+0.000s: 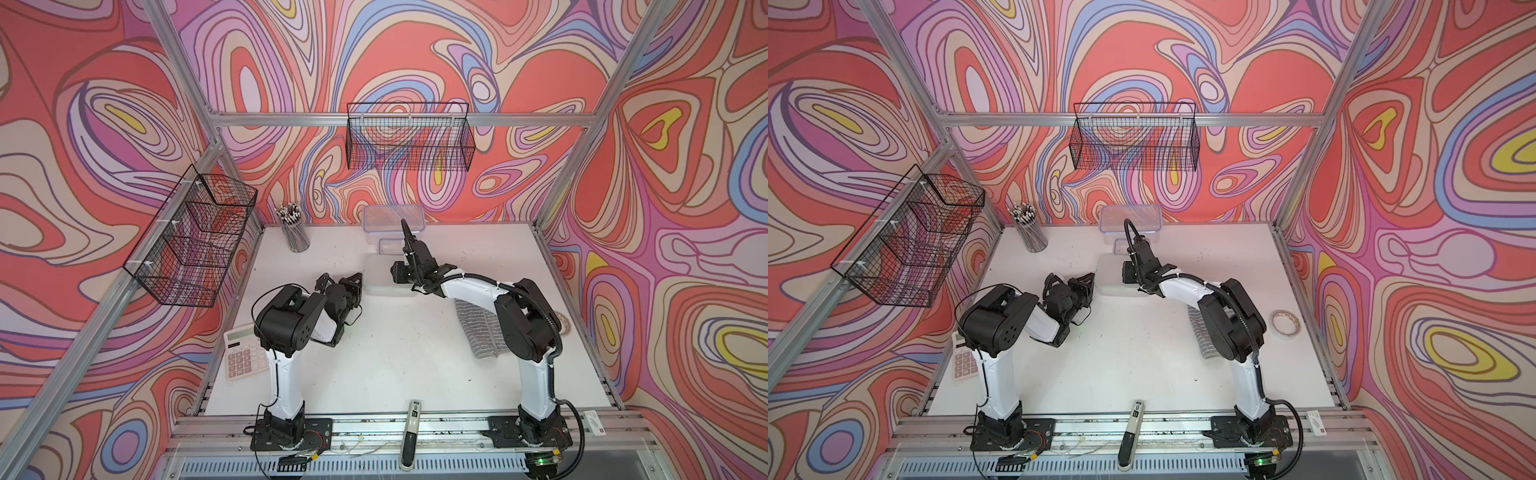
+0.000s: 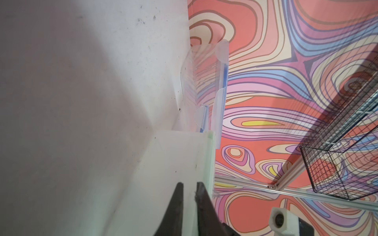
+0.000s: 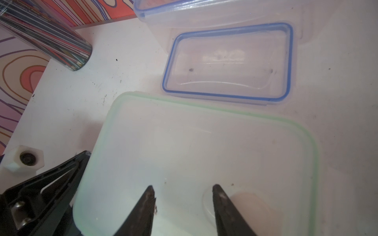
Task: Wipe the insides of the lunch boxes
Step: Open the fastener of the lunch box.
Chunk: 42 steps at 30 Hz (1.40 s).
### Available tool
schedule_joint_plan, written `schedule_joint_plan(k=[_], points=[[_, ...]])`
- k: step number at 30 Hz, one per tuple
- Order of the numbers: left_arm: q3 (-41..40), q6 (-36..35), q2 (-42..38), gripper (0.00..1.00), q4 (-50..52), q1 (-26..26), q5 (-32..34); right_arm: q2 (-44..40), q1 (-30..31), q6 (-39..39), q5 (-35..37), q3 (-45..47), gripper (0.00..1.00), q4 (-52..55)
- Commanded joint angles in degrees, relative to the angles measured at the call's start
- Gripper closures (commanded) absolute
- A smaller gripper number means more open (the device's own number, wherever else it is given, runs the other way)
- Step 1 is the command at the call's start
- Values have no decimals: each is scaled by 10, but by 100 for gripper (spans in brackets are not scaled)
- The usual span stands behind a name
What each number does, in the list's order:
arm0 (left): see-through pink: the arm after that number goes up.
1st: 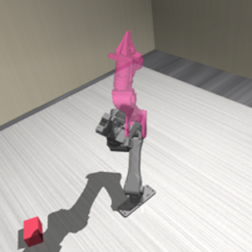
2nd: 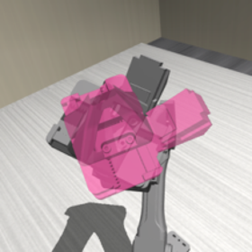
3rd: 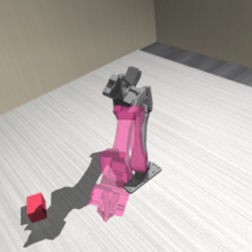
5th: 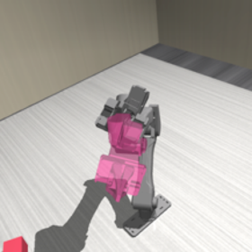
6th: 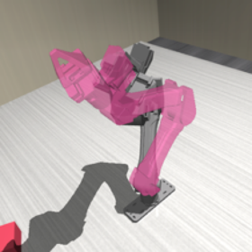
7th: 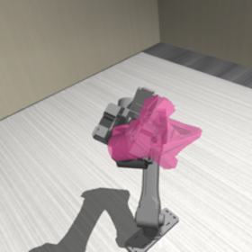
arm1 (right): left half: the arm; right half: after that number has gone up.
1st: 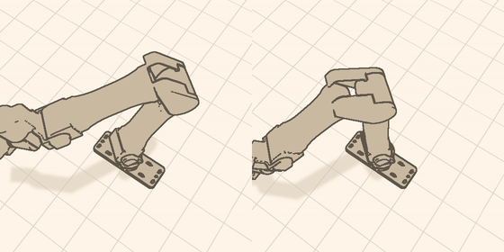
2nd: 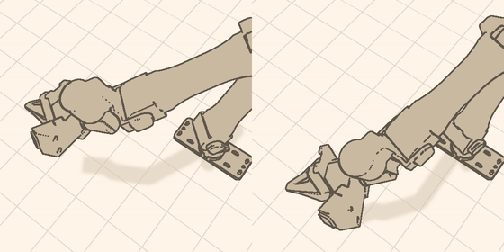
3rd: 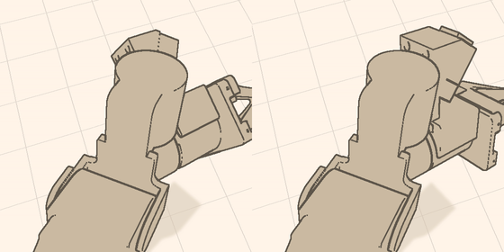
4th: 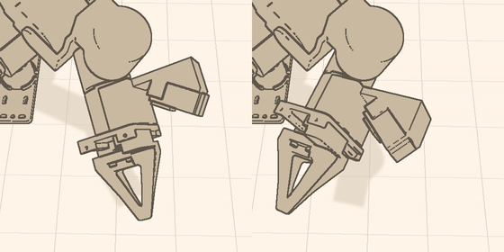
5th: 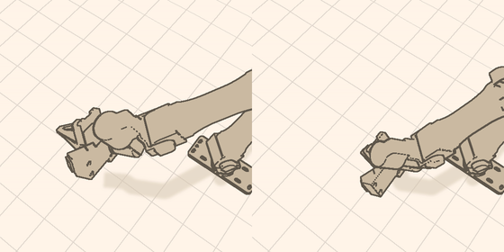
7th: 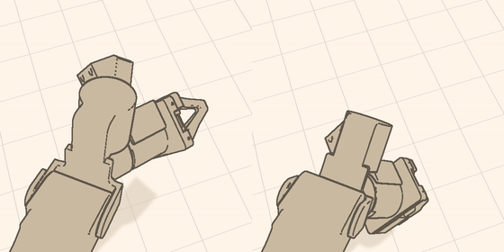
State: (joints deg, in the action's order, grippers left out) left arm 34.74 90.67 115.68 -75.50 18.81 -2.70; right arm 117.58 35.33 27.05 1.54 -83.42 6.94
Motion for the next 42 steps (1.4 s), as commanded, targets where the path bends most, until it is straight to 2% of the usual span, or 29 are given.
schedule_joint_plan(k=[1,6,9,19,27,30,34,39,41,42], points=[[-14,0,2,56,-26,3,-13,43,12,8,-29,23,52,118],[-5,3,4,42,-27,2,-29,44,11,8,-30,23,52,119],[0,8,4,41,-26,1,-38,44,11,9,-30,25,52,119],[15,5,-11,58,-27,1,-62,45,11,11,-35,28,54,116],[12,5,-23,76,-27,1,-60,46,12,14,-37,32,54,113],[9,3,-25,88,-27,1,-52,45,11,17,-39,34,54,111],[11,1,-23,96,-27,1,-50,43,12,21,-40,41,54,107],[8,1,-21,95,-27,2,-51,41,12,21,-39,45,54,110],[1,0,-24,89,-27,1,-46,41,12,20,-38,42,54,114],[-3,0,-24,82,-27,1,-46,39,12,17,-38,38,54,116]])
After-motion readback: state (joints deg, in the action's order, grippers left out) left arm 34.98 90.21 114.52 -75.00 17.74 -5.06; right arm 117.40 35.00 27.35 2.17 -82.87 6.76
